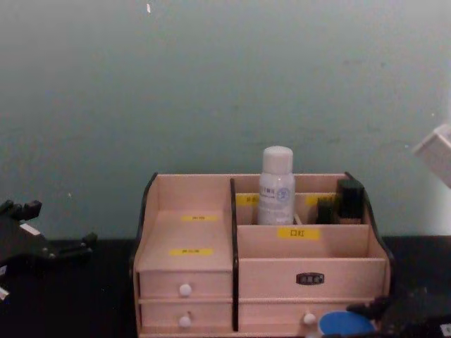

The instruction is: Pick up the facial cleanser and watermelon frost from the table and place them into the tiered storage box.

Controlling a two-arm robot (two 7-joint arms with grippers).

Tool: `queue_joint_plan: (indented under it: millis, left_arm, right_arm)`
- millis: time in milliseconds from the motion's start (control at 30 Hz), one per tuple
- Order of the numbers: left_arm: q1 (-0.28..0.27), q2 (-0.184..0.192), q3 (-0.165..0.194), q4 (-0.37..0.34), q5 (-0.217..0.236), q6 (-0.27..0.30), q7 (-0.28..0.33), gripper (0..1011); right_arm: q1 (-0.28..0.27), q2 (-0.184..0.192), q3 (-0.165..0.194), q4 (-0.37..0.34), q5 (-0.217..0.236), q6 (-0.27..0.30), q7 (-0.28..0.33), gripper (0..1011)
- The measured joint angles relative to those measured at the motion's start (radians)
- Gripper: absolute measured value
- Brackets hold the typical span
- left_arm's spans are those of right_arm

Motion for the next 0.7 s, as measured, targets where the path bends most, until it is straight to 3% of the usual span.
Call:
queue_joint_plan:
  millis: [700]
  left_arm:
    - [0.000, 0.000, 0.000, 0.000, 0.000, 0.000, 0.000, 1001]
  right_arm:
    - [-0.024, 0.051, 0.042, -0.140, 0.060, -0.015, 0.010, 717]
